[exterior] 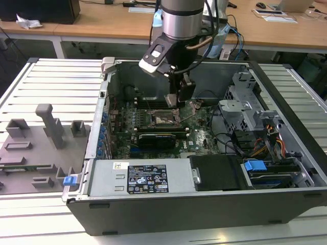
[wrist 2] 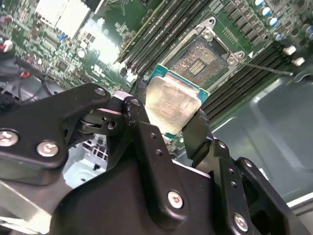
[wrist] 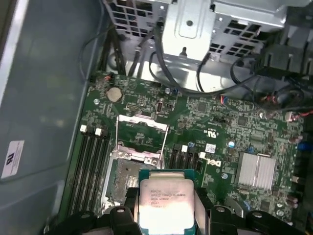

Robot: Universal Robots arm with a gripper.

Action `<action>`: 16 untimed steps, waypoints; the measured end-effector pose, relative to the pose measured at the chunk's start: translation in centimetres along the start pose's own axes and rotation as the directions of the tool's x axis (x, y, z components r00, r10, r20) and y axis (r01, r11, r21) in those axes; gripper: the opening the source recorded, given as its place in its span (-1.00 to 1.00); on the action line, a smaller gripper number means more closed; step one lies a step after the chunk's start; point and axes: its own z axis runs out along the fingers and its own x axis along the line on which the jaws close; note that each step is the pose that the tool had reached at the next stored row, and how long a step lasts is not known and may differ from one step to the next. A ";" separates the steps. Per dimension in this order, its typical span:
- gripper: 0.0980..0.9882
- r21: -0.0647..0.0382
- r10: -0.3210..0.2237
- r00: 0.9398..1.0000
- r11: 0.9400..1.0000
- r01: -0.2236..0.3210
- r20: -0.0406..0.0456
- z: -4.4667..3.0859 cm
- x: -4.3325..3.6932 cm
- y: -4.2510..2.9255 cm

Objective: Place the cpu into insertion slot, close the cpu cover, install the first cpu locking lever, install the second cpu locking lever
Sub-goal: 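Place the cpu into insertion slot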

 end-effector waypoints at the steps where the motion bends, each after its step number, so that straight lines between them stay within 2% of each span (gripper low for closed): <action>1: -0.01 0.000 0.013 1.000 1.000 -0.013 0.001 0.19 0.00 -0.02; 5: -0.01 0.001 0.068 0.998 0.998 -0.068 0.005 1.06 0.02 -0.08; 8: -0.01 0.008 0.120 0.993 0.993 -0.120 0.009 1.81 0.08 -0.14; 12: -0.01 0.013 0.142 0.990 0.990 -0.142 0.011 2.30 0.33 -0.13; 16: -0.01 0.016 0.143 0.990 0.990 -0.143 0.011 2.88 1.04 -0.05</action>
